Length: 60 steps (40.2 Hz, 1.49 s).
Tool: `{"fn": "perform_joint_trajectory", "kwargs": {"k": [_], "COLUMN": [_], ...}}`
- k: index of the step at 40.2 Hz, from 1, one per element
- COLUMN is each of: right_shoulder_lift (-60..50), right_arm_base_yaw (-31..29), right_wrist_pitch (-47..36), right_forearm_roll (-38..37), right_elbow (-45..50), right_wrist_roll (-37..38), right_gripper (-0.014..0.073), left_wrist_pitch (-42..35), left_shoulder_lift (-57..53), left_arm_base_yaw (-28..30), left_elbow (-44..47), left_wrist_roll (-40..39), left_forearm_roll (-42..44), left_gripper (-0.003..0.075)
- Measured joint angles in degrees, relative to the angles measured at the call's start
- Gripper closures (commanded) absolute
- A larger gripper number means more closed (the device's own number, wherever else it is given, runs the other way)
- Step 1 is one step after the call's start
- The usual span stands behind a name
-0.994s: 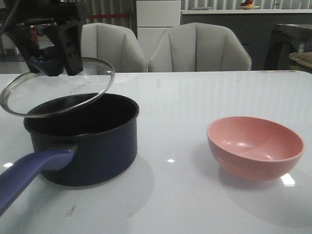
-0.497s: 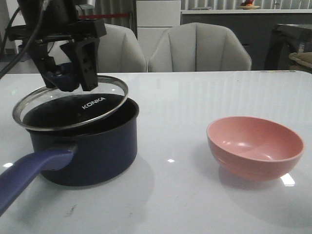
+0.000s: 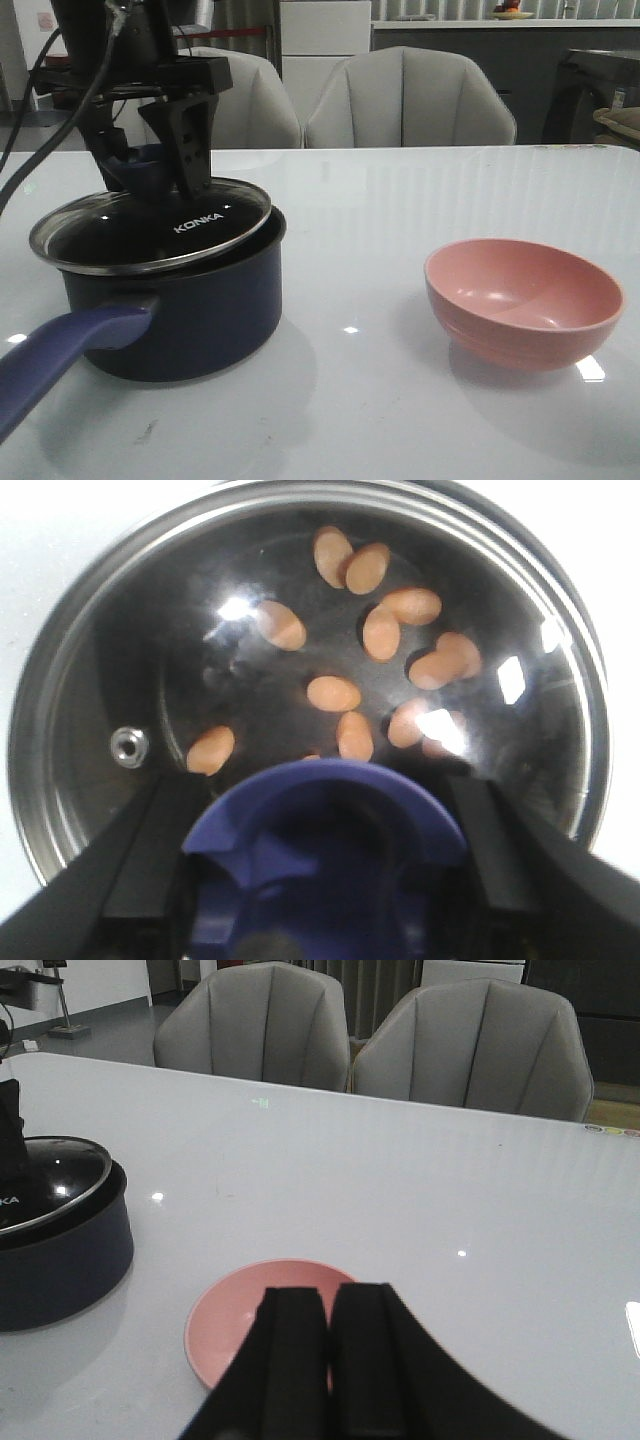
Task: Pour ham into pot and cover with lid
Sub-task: 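Lower the lid onto the pot rim with the left gripper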
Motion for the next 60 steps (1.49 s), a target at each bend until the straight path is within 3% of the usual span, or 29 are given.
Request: {"fn": "perform_joint_trajectory", "kwargs": {"k": [12,60], "right_shoulder_lift": [0.0,0.0], "right_arm_base_yaw": [0.0,0.0], "right_wrist_pitch": [0.0,0.0], "right_forearm_roll": [0.0,0.0], "right_elbow": [0.0,0.0], "right_wrist_roll": [0.0,0.0], "right_gripper": [0.0433,0.0433], "left_wrist_pitch": [0.6,-0.5], "left_shoulder_lift": [1.3,1.8], "left_arm_base_yaw": [0.0,-2.8], "left_elbow": [-2.2,-2.3], "left_wrist_roll": [0.0,-1.3], "left_forearm_roll": [0.1,3.0], "left_gripper": [0.0318,0.0263]}}
